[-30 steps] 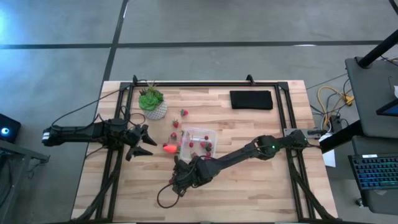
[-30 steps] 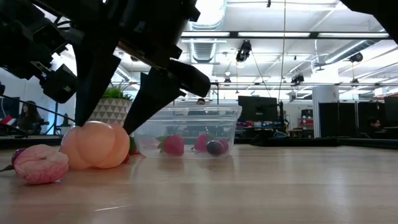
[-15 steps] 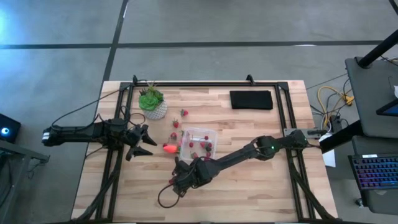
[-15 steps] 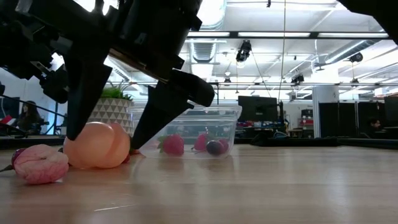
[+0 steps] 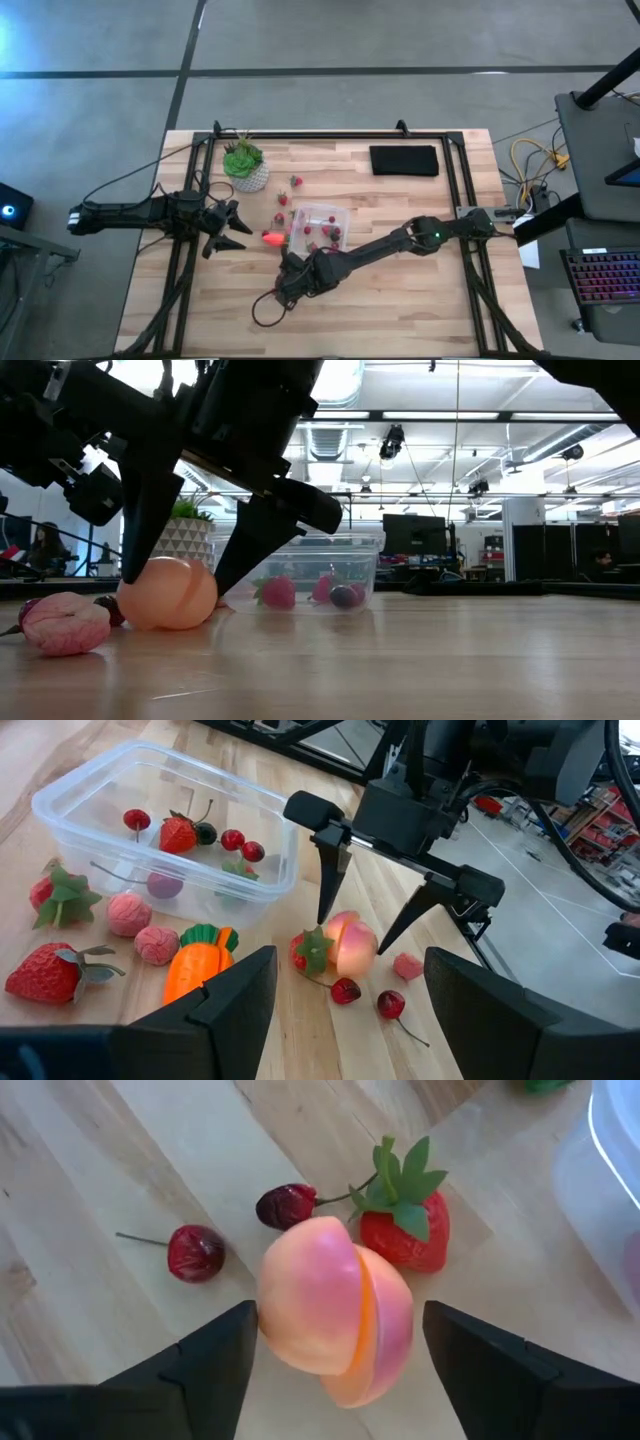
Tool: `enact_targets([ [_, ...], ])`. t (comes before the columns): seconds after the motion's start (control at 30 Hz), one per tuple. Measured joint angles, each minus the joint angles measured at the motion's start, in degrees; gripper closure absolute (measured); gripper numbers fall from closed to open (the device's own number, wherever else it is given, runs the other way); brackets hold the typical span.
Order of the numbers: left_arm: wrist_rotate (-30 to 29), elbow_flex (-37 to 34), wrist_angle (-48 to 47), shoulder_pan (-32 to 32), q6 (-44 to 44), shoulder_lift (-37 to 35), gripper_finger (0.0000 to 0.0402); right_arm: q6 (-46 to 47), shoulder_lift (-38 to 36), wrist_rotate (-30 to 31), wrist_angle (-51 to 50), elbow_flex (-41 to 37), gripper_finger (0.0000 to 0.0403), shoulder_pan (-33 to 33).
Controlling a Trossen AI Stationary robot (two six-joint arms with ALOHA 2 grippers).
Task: Pick and placing Produce into tupperware
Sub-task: Put the large peach into the transparent container
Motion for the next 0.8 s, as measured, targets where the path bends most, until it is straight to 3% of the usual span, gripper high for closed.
enact_targets([
  [0.33,0.0,0.0,0.0,0.0,0.0,0.0,0.0162,-1.6,0.0,-0.1,0.0,1.0,0.0176,0.1],
  [0.67,0.0,0.0,0.0,0.0,0.0,0.0,0.0162,-2.7,-0.9,-0.1,0.2,4.5,0.0181,0.6],
  [0.8,0.0,0.0,0.0,0.0,0.0,0.0,0.0162,-0.1,-3.1,5.4,-2.1,4.6,0.0181,0.8],
])
